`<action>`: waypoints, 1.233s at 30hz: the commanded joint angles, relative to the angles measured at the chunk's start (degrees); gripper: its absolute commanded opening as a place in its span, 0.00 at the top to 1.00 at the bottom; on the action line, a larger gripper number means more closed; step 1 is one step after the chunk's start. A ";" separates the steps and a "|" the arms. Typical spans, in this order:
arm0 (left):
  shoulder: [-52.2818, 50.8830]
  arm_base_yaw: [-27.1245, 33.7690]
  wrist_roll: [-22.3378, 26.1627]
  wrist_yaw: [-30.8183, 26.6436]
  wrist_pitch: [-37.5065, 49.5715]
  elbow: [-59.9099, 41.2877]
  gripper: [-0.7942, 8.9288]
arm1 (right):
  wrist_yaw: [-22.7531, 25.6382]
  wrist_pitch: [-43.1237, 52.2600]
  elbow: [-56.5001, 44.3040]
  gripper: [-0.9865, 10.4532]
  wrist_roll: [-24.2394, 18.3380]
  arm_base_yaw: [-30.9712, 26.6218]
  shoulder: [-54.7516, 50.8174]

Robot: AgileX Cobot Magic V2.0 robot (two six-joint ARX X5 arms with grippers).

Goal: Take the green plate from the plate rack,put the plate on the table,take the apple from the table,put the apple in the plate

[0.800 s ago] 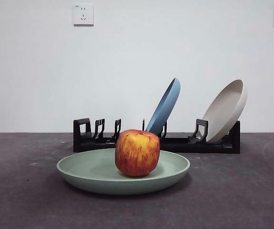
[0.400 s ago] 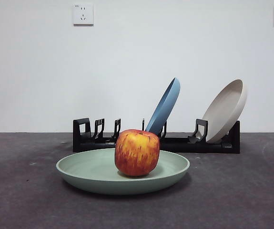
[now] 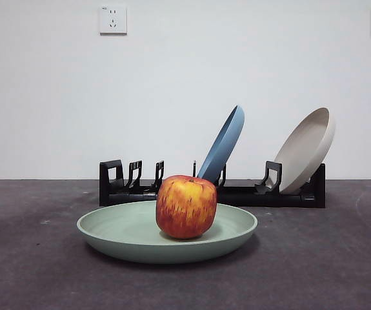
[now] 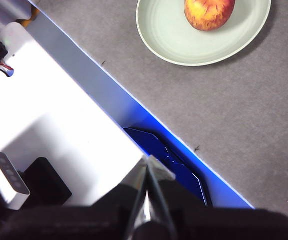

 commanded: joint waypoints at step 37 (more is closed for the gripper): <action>-25.51 8.52 -12.00 0.48 -17.57 -38.95 0.92 | 0.04 0.24 -0.42 0.91 -0.07 0.13 -0.09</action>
